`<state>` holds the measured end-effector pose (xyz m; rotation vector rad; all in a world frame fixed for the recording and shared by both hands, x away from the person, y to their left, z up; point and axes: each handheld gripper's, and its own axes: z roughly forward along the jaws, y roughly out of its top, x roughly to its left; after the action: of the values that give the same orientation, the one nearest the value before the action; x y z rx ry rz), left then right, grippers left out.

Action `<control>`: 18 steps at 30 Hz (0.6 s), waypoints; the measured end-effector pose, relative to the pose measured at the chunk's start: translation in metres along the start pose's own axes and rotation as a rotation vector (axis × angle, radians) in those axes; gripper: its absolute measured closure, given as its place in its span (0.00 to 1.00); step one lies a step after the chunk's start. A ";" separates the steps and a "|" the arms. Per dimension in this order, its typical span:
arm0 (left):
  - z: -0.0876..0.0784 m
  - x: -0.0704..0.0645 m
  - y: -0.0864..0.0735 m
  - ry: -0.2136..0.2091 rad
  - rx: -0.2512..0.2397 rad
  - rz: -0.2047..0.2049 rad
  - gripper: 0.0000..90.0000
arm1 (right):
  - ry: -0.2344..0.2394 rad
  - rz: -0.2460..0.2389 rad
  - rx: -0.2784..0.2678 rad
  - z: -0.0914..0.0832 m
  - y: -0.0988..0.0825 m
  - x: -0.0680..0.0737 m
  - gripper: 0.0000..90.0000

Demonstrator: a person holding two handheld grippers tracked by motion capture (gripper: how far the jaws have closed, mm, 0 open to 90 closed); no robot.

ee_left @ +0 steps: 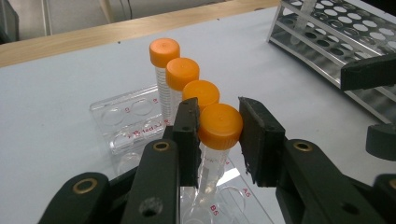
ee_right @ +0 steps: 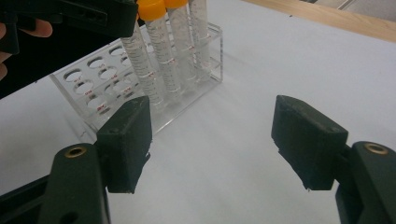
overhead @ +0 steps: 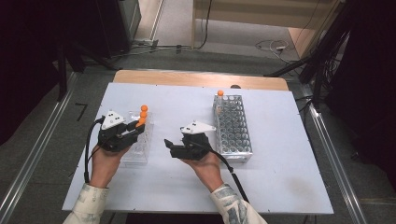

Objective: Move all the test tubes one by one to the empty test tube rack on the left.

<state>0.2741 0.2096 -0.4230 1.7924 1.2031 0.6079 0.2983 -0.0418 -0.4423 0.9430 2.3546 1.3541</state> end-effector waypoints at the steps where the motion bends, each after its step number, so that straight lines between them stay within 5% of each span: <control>1: -0.001 0.000 0.000 0.000 -0.003 0.001 0.73 | 0.000 0.002 0.000 0.000 0.000 0.000 0.30; 10: -0.007 0.010 0.001 -0.009 -0.058 -0.075 0.56 | -0.006 -0.006 -0.007 -0.003 0.001 0.001 0.31; 13: -0.010 0.016 -0.001 0.003 -0.087 -0.149 0.48 | -0.020 -0.005 -0.011 -0.007 0.003 -0.001 0.31; 18: -0.009 0.018 -0.001 0.046 -0.093 -0.170 0.33 | -0.053 0.000 -0.016 -0.013 0.006 -0.010 0.31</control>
<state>0.2738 0.2297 -0.4205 1.5882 1.3217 0.5994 0.3012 -0.0551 -0.4308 0.9628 2.3017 1.3299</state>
